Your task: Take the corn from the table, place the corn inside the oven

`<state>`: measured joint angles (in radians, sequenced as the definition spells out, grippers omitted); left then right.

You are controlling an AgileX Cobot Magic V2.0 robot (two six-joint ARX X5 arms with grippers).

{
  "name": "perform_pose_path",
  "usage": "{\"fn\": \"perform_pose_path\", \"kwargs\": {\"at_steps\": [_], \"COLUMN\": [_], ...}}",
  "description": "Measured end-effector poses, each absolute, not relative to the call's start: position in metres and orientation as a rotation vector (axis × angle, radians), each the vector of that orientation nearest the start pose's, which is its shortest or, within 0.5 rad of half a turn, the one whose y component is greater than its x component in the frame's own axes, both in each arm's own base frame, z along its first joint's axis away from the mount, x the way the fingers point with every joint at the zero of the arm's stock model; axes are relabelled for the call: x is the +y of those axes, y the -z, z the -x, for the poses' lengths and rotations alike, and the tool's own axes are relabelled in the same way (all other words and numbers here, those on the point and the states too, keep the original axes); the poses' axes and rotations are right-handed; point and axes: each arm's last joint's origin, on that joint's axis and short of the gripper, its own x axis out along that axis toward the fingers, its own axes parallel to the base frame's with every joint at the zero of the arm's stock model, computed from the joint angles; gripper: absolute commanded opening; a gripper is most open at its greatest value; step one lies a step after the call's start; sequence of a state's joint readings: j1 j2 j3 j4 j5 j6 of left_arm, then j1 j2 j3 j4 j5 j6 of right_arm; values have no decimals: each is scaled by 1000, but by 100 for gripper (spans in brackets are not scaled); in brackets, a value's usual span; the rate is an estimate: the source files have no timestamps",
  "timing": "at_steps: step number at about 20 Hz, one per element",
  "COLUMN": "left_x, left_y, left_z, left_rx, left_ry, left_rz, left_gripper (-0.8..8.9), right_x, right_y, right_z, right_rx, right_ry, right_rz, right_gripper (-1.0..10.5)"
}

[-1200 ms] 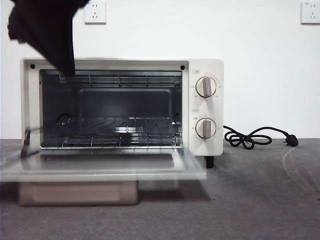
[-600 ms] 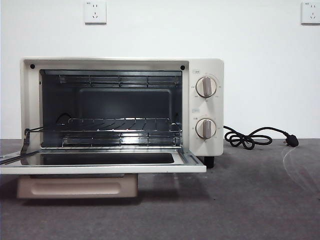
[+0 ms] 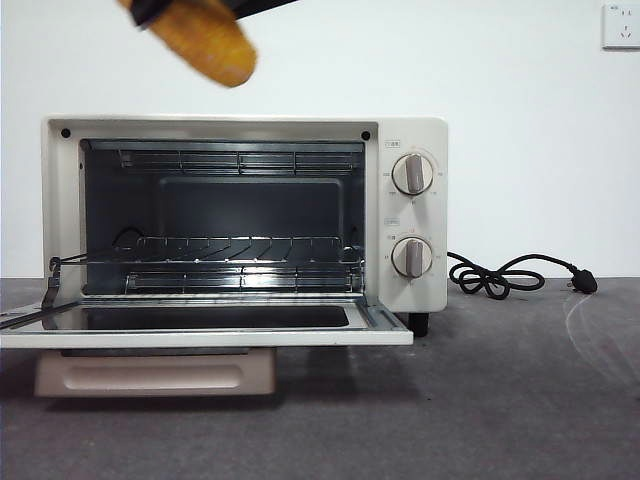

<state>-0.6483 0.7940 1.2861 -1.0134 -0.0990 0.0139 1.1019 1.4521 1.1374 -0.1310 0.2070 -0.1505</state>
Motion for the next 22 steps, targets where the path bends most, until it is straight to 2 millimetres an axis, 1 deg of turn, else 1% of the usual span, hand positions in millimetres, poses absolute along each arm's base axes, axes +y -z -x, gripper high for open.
{"fn": "perform_pose_path", "kwargs": {"at_steps": [6,13,17,19,22], "left_x": [-57,-56,-56,-55,-54], "left_y": [-406,-405,-405,-405,-403], "left_z": [-80,-78,-78,-77,-76], "left_rx": [564,569,569,577,591], "left_ry": [537,537,537,536,535], "left_rz": [-236,-237,-238,-241,-246], "left_gripper": [-6,-6,-6,-6,-6], "right_x": [305,321,331,337,345], "right_y": [-285,-251,-234,-228,-222], "right_z": [-162,-173,-181,-186,-195], "right_rx": [235,215,178,155,131], "right_ry": [-874,-842,-766,-718,-694], "right_rz": [602,858,993,1056,1123], "right_gripper": [-15,-15,-15,-15,-15]}}
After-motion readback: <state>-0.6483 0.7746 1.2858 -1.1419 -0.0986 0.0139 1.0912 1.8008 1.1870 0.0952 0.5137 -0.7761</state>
